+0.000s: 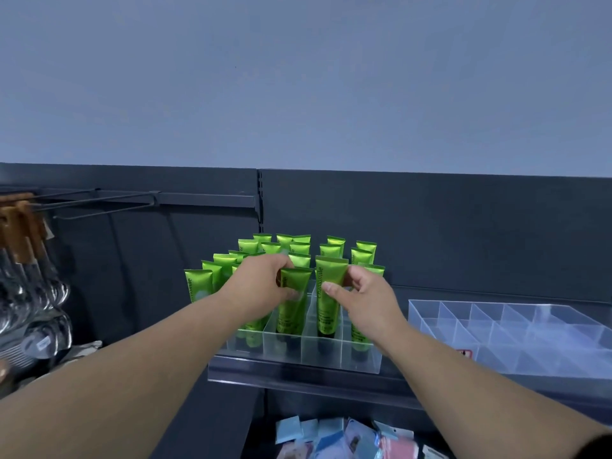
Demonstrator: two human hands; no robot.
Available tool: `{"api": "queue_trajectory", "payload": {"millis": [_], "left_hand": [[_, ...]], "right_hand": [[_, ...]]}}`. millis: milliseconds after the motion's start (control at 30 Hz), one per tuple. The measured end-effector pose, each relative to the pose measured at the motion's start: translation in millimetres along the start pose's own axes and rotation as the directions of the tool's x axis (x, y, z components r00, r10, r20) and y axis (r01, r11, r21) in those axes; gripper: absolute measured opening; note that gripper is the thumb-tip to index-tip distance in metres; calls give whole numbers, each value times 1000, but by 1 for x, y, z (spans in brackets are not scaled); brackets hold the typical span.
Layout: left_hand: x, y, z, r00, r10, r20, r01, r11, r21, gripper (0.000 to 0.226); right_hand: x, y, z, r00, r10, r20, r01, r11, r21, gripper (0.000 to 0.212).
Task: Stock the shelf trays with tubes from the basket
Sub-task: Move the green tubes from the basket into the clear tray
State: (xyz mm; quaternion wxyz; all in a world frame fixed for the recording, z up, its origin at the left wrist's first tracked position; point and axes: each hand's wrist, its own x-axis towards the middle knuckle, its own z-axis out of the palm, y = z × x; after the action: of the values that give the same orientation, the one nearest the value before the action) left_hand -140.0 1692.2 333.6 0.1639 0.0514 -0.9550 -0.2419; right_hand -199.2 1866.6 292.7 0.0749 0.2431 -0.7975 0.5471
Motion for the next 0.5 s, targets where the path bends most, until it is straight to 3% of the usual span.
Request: {"api": "queue_trajectory", "payload": {"millis": [133,267,367,500], "left_hand": [[1,3,1,999,-5,45,0,995,98,50],[3,5,7,997,-4,73,-9,985,173,33],[3,4,10,999,16,45,-26,971,237,26],[4,3,13,995,100,10,-96,926,365,36]], "right_hand": [[1,3,4,1000,9,25,-8,998,-56,22],[8,4,5,1000,18,16,-15,982,-188,30],[10,3,6,1000,9,19,-4,971,-238,12],[11,1,7,1000,-18,11,20,969,-247,19]]}}
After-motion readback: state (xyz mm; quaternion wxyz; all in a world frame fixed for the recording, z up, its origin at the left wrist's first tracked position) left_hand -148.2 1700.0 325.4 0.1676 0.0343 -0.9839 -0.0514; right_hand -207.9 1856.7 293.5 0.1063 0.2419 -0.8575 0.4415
